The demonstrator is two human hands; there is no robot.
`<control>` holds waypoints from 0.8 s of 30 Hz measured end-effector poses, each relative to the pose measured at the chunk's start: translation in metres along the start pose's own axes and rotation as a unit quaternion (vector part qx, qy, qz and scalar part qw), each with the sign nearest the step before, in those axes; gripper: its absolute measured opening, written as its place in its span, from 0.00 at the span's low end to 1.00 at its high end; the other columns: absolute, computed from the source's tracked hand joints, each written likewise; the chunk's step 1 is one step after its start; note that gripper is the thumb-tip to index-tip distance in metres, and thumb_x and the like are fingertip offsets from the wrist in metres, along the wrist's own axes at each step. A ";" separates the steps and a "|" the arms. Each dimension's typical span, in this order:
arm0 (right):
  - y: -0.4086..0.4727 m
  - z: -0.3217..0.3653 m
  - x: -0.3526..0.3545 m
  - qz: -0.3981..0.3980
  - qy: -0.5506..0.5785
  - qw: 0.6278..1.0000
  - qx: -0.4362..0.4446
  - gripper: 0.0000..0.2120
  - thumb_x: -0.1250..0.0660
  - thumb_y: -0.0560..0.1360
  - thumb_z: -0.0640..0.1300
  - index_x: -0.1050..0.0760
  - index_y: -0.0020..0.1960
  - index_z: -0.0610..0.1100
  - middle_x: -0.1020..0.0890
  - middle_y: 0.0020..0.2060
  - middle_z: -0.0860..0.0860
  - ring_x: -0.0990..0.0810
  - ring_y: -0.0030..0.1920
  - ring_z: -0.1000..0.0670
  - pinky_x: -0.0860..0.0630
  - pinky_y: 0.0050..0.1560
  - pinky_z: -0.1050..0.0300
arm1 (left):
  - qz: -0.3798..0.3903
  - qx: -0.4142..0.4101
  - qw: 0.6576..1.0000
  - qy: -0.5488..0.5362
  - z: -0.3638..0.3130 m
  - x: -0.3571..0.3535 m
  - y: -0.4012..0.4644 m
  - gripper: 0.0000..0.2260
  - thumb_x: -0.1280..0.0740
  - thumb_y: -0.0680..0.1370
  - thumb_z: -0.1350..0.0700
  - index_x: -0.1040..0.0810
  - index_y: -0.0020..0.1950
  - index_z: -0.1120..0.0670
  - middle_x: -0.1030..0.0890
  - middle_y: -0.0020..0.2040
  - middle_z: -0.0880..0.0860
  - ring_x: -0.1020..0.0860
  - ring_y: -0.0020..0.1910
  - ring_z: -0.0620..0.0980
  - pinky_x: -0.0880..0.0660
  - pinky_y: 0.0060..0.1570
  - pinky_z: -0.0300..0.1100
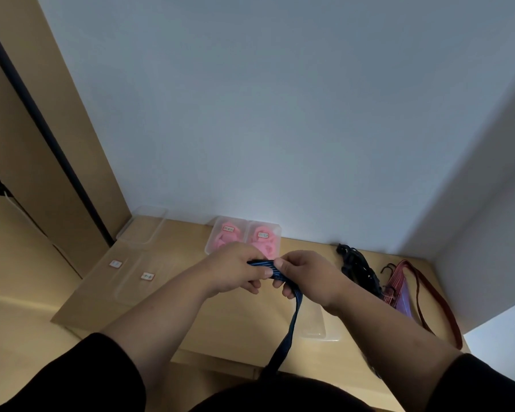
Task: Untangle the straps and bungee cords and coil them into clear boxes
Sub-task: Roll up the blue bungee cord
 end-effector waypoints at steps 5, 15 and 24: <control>0.004 -0.008 0.005 0.003 0.000 1.000 -0.028 0.11 0.35 0.83 0.46 0.19 0.48 0.42 0.15 0.35 0.49 0.23 0.31 0.52 0.24 0.34 0.61 | -0.022 0.023 0.995 -0.094 0.006 0.003 0.001 0.04 0.29 0.78 0.60 0.16 0.52 0.57 0.19 0.39 0.50 0.19 0.36 0.46 0.19 0.39 0.43; 0.006 -0.011 -0.003 0.007 0.002 0.999 -0.037 0.08 0.35 0.83 0.42 0.19 0.48 0.41 0.15 0.35 0.50 0.23 0.31 0.53 0.23 0.36 0.59 | -0.003 0.014 0.983 -0.183 0.013 0.007 0.003 0.05 0.32 0.80 0.61 0.16 0.53 0.57 0.19 0.39 0.52 0.21 0.35 0.48 0.21 0.36 0.43; 0.008 -0.020 0.000 -0.016 0.046 0.994 -0.094 0.12 0.40 0.84 0.37 0.18 0.50 0.39 0.17 0.33 0.49 0.24 0.29 0.53 0.23 0.35 0.59 | -0.035 -0.027 0.991 0.126 0.001 0.016 0.007 0.08 0.30 0.79 0.53 0.16 0.48 0.38 0.18 0.34 0.44 0.21 0.29 0.42 0.25 0.32 0.35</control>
Point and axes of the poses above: each hand's wrist, its own y-axis towards the middle knuckle, its own x-axis out of the back of the hand, z = x × y, the point moved 7 cm from there along y, towards the middle knuckle
